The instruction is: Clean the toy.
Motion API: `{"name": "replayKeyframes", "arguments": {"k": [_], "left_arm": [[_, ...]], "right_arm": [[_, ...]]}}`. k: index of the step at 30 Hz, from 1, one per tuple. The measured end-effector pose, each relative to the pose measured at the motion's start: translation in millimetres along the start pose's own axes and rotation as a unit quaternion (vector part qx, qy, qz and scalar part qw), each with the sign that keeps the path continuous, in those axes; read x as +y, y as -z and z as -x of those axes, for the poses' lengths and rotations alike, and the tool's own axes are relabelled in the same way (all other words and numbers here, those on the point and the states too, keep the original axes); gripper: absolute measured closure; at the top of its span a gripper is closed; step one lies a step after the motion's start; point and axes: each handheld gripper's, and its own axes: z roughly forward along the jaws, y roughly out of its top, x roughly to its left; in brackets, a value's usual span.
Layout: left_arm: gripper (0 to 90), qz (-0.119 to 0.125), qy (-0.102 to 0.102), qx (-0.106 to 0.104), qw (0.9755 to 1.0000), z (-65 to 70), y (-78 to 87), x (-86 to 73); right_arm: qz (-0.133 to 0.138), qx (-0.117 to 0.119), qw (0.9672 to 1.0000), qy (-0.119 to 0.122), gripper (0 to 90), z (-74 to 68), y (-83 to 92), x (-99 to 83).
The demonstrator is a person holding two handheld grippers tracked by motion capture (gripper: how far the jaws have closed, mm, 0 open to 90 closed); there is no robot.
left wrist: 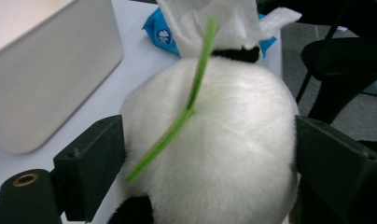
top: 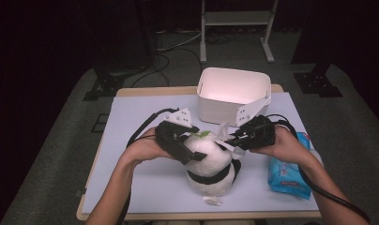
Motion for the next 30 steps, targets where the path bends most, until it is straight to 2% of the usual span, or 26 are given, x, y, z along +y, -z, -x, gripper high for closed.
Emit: {"name": "replayKeyframes", "arguments": {"k": [4, 8, 10, 16, 20, 22, 30], "left_arm": [[27.0, 0.015, -0.007, 0.005, 0.9998, 1.8, -1.4, -2.0], [31.7, 0.014, -0.017, 0.008, 0.9997, 3.2, -3.5, 4.3], [31.8, 0.009, -0.021, 0.009, 0.9997, 4.0, -6.3, 8.1], [31.7, -0.001, -0.027, 0.011, 0.9996, 6.6, -18.8, 22.0], [31.0, -0.007, -0.025, 0.014, 0.9996, 7.4, -23.9, 26.4], [28.8, -0.006, -0.022, 0.011, 0.9997, 6.9, -24.8, 26.1], [18.2, -0.005, -0.017, 0.005, 0.9998, 5.1, -26.5, 27.3]], "right_arm": [[0.0, -0.001, 1.0, -0.001, 79.2, 1.6, 1.4, -1.0], [0.005, -0.013, 0.9999, 0.002, 79.3, 1.6, 10.4, 1.2], [0.023, -0.006, 0.9997, 0.002, 79.3, 1.4, 17.0, 3.8], [0.041, -0.005, 0.9989, 0.022, 79.2, -5.7, 25.8, 20.8], [0.017, -0.01, 0.9993, 0.031, 79.3, -8.5, 19.6, 26.2], [0.012, -0.007, 0.9997, 0.022, 79.4, -5.1, 18.6, 22.1], [0.006, -0.003, 0.9999, 0.013, 79.8, -2.7, 16.8, 14.0]]}}
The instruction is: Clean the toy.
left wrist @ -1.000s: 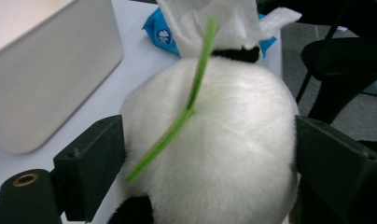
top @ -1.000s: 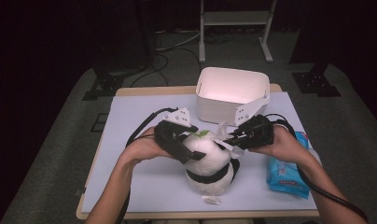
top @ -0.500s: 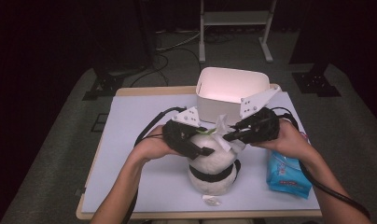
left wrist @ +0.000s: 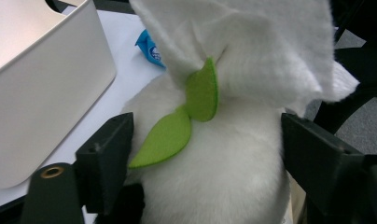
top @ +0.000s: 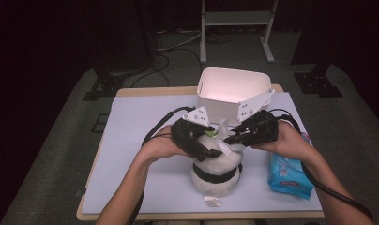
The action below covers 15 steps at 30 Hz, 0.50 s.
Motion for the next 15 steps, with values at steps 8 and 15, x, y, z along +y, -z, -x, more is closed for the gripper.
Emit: {"name": "replayKeyframes", "arguments": {"k": [8, 15], "left_arm": [[12.6, -0.003, 0.008, 0.002, 1.0, -2.6, 4.1, -8.0], [10.7, -0.015, 0.031, -0.011, 0.9994, -9.3, -2.7, -27.2]], "right_arm": [[0.002, -0.002, 1.0, -0.006, 80.0, 1.4, 2.2, -9.8], [0.003, -0.006, 0.9999, -0.013, 80.2, 3.0, 6.7, -20.9]]}}
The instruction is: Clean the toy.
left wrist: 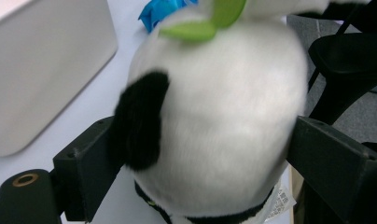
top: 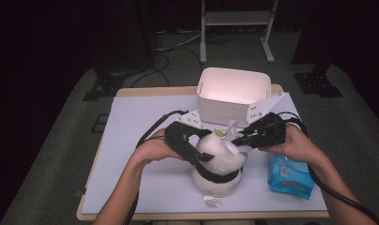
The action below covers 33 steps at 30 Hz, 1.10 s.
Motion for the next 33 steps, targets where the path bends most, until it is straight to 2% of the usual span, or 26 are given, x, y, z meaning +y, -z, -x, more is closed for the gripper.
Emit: {"name": "replayKeyframes", "arguments": {"k": [7, 10, 13, 17, 21, 26, 29, 33], "left_arm": [[10.9, 0.021, 0.017, -0.031, 0.9992, -5.8, -8.2, -11.1], [23.8, 0.042, 0.03, -0.04, 0.9979, -9.5, -5.7, -15.9], [34.4, 0.057, 0.025, -0.027, 0.9977, -8.6, -2.4, -16.9], [36.8, 0.049, 0.009, -0.006, 0.9987, -5.2, 4.6, -11.0], [37.4, 0.047, 0.003, 0.012, 0.9988, -5.2, 15.0, -6.3], [37.5, 0.024, -0.006, 0.017, 0.9996, -1.8, 15.0, -4.3], [37.5, 0.029, -0.008, 0.014, 0.9994, -1.4, 12.6, -4.2], [37.5, 0.029, -0.018, 0.005, 0.9994, 1.9, 8.0, -1.6]], "right_arm": [[0.0, 0.002, 1.0, -0.004, 80.2, -0.4, 0.9, -2.8], [0.004, 0.003, 1.0, -0.003, 80.1, 0.2, 1.1, -3.1], [0.012, -0.001, 0.9999, -0.006, 80.1, 1.2, 2.1, -2.9], [0.024, -0.002, 0.9997, -0.006, 80.1, 3.4, 5.2, -0.1], [0.027, -0.011, 0.9996, -0.003, 80.1, 3.4, 6.0, 3.0], [0.025, -0.006, 0.9997, -0.005, 80.1, 5.3, 4.3, 3.2], [0.021, -0.011, 0.9997, -0.003, 80.0, 5.1, 6.1, 6.5], [0.034, -0.014, 0.9993, 0.0, 80.0, 3.7, 12.6, 15.5]]}}
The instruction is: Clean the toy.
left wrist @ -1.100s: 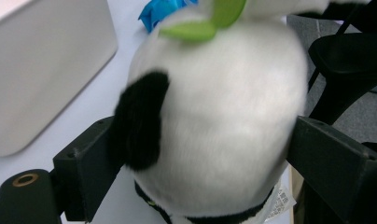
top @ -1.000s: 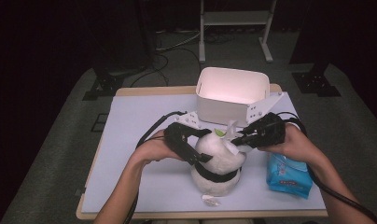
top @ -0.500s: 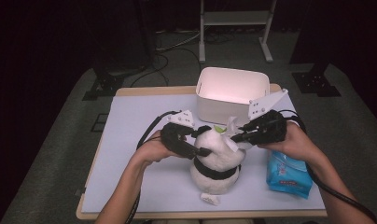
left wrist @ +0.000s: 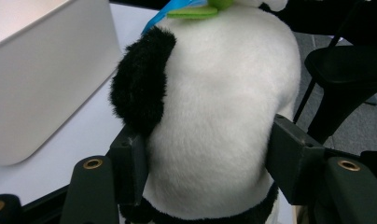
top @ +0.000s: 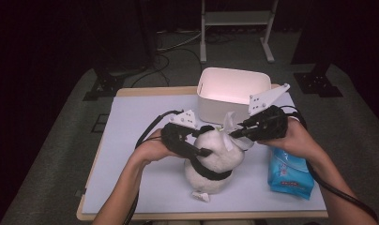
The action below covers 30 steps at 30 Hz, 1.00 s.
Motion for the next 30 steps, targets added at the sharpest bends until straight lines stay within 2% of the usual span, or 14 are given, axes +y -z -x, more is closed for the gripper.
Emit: {"name": "replayKeyframes", "arguments": {"k": [3, 6, 13, 18, 23, 26, 30], "left_arm": [[37.5, 0.004, 0.003, -0.004, 1.0, 0.7, -2.1, -0.4], [37.5, 0.007, 0.009, -0.006, 0.9999, -0.8, -2.4, -3.1], [37.1, 0.023, 0.019, -0.01, 0.9995, -2.3, -7.5, -5.4], [37.0, 0.021, 0.015, -0.014, 0.9996, 0.0, -10.8, -0.8], [36.8, 0.015, 0.012, -0.014, 0.9997, 0.7, -12.5, 2.5], [36.5, 0.016, 0.012, -0.017, 0.9997, 0.8, -12.1, 0.4], [31.2, 0.014, 0.014, -0.017, 0.9997, 1.5, -16.4, 0.2]], "right_arm": [[0.001, -0.001, 1.0, 0.004, 80.0, -0.5, -0.5, 4.6], [-0.021, -0.001, 0.9998, 0.006, 79.6, -0.2, -5.4, 1.5], [-0.039, 0.001, 0.9991, -0.02, 79.3, 5.2, -2.4, -15.6], [-0.034, 0.0, 0.9994, -0.01, 79.3, 3.9, 1.0, -7.0], [-0.035, 0.001, 0.9994, 0.003, 79.0, 2.1, -3.9, 4.5], [-0.034, 0.006, 0.9994, 0.001, 79.0, 2.2, -5.7, 3.5], [-0.054, 0.007, 0.9985, 0.001, 79.2, 0.2, -10.7, -2.4]]}}
